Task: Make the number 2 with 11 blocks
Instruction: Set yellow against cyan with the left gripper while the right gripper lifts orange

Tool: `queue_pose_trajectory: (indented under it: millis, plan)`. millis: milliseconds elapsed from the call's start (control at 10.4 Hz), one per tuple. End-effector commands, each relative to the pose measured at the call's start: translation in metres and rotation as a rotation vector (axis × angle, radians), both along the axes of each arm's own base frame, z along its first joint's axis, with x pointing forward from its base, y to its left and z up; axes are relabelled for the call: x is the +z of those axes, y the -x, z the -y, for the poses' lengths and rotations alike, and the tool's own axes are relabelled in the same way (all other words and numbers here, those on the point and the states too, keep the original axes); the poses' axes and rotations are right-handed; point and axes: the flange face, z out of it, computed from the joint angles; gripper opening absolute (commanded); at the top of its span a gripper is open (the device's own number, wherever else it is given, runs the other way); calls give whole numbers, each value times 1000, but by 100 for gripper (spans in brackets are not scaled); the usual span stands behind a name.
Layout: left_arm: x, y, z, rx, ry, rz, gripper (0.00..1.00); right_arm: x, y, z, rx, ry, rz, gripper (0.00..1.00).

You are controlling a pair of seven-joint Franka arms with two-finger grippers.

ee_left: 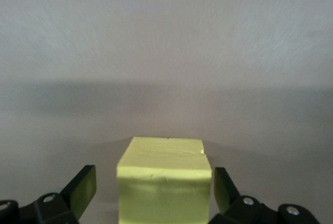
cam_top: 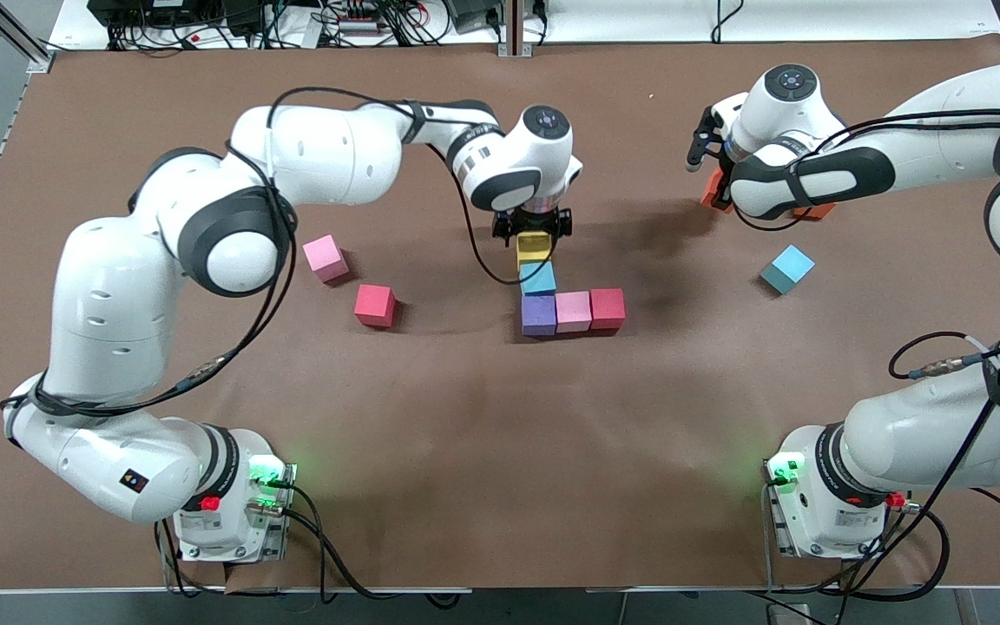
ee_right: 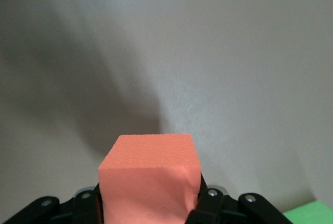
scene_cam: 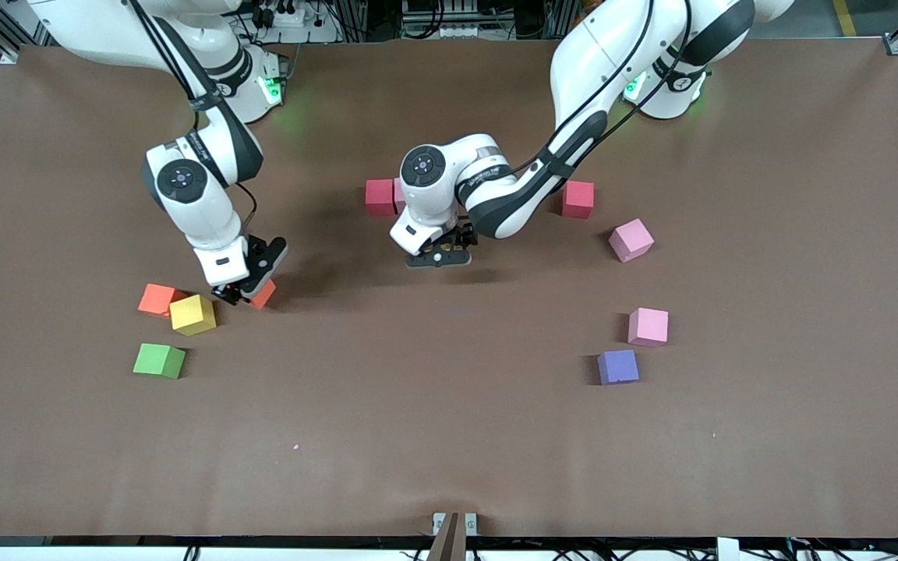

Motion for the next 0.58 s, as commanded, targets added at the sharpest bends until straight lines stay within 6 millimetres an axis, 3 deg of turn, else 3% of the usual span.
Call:
queue_pose_trajectory:
  millis: [0, 96, 480]
  plan:
    - [32, -30, -27, 83, 2, 19, 100, 8, -2, 0, 131, 25, 2, 42]
    - [39, -53, -51, 154, -10, 21, 100, 6, 1, -10, 196, 29, -6, 42]
    - [61, -151, -168, 396, -17, 42, 100, 8, 32, -94, 225, -76, -44, 43]
